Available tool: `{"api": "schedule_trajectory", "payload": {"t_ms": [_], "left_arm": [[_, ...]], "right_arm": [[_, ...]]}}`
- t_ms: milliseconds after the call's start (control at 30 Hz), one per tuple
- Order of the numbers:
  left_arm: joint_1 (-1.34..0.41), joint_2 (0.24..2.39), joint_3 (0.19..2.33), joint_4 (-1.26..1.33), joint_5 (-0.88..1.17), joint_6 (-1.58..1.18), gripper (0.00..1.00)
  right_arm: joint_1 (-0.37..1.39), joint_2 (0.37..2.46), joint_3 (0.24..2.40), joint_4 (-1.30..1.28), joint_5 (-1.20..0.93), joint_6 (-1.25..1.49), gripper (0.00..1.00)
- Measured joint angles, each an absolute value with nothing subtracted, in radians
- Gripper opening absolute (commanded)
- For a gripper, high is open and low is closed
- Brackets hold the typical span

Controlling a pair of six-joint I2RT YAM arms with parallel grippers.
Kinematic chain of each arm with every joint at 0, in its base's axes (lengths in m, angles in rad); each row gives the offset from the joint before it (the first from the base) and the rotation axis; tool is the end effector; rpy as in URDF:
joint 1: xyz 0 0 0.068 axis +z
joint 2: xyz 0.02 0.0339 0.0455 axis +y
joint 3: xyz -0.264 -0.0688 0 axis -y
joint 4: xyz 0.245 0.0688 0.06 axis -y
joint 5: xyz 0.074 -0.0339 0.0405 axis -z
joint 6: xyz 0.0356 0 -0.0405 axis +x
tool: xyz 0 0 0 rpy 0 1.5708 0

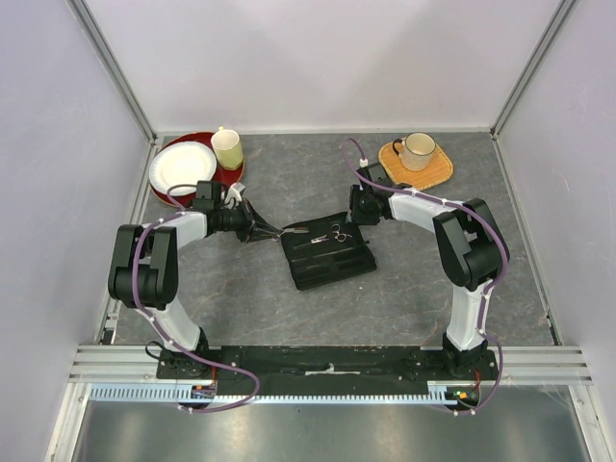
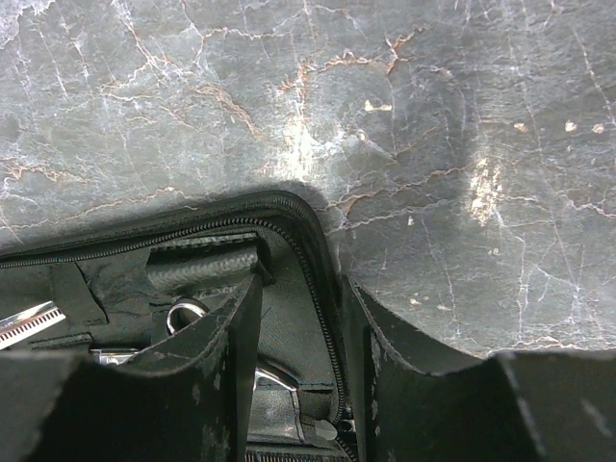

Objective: Sort the hair-cutting tools

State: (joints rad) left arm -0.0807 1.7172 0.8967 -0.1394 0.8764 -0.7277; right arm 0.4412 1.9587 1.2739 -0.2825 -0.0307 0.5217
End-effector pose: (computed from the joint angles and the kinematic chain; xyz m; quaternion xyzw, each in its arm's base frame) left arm 0.3217 -0.0535 0.1571 -0.1535 0.8594 -0.4792 0.0912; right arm 0.3701 0.1760 0.1592 0.0339 0.9541 0.1506 0.2566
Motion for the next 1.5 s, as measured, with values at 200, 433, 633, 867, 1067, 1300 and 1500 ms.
{"api": "schedule_trajectory", "payload": {"t_ms": [200,433,633,867,1067,1300,1500], "left_arm": [[-0.085,1.757,0.893,-0.082,0.918,-0.759,0.02],[-0.093,1.782,0.893,-0.041,0.929,-0.776,0.02],[-0.096,1.801,0.889,-0.001,0.945,-0.794,0.02],[-0.105,1.826,0.884,0.054,0.957,-0.797,0.02],[-0.104,1.846,0.844,0.157,0.984,-0.818,0.02],[-0.104,1.876,0.8,0.306,1.01,-0.886,0.02],[-0.107,1.902,0.754,0.452,1.03,-0.984,0.02]], "right_arm": [[0.441,1.959,1.272,-0.278,-0.033,0.527,0.45],[0.441,1.959,1.272,-0.277,-0.034,0.528,0.45],[0.439,1.959,1.27,-0.274,-0.034,0.528,0.45],[0.432,1.959,1.27,-0.273,-0.031,0.527,0.45],[0.428,1.959,1.27,-0.273,-0.025,0.527,0.45],[0.424,1.959,1.266,-0.271,-0.015,0.524,0.26],[0.413,1.958,1.254,-0.257,-0.014,0.539,0.11]]}}
